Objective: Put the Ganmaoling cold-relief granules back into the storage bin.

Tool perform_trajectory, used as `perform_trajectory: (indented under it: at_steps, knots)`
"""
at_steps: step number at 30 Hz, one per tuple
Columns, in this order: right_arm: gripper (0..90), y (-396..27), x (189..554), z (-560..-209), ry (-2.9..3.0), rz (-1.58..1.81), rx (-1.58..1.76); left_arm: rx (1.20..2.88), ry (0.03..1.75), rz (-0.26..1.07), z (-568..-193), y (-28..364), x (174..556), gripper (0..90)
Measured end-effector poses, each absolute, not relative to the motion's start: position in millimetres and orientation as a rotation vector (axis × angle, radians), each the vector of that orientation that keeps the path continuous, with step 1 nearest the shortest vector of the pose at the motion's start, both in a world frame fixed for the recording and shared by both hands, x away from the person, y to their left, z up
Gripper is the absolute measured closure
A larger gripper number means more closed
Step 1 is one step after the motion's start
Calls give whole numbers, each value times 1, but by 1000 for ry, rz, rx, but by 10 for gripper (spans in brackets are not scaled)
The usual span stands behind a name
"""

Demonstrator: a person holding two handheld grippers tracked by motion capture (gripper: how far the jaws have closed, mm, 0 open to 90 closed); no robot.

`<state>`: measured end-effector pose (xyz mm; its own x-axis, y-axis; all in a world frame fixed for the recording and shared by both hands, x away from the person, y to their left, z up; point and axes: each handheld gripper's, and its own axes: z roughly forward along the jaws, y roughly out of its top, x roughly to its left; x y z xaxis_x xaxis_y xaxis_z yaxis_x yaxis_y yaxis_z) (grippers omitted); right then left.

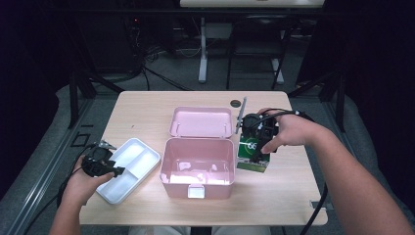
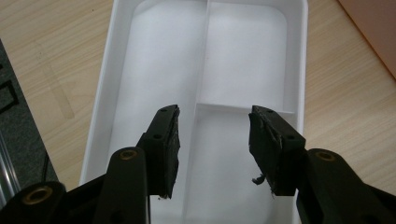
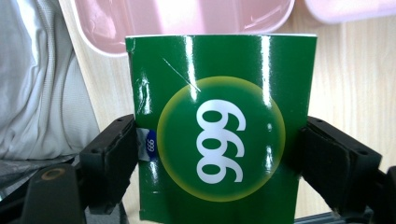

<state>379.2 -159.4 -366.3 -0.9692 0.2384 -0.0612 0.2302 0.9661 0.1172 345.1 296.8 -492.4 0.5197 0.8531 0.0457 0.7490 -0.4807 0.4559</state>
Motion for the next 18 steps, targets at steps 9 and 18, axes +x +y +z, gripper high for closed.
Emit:
perform_trajectory:
  at_steps: [9,18]
  knots:
    - [174,-147,380,-357,3031,105,336,2380,1323,379,-492,298,345,528]
    - [174,-144,375,-342,3020,186,323,2386,1317,380,-492,295,345,528]
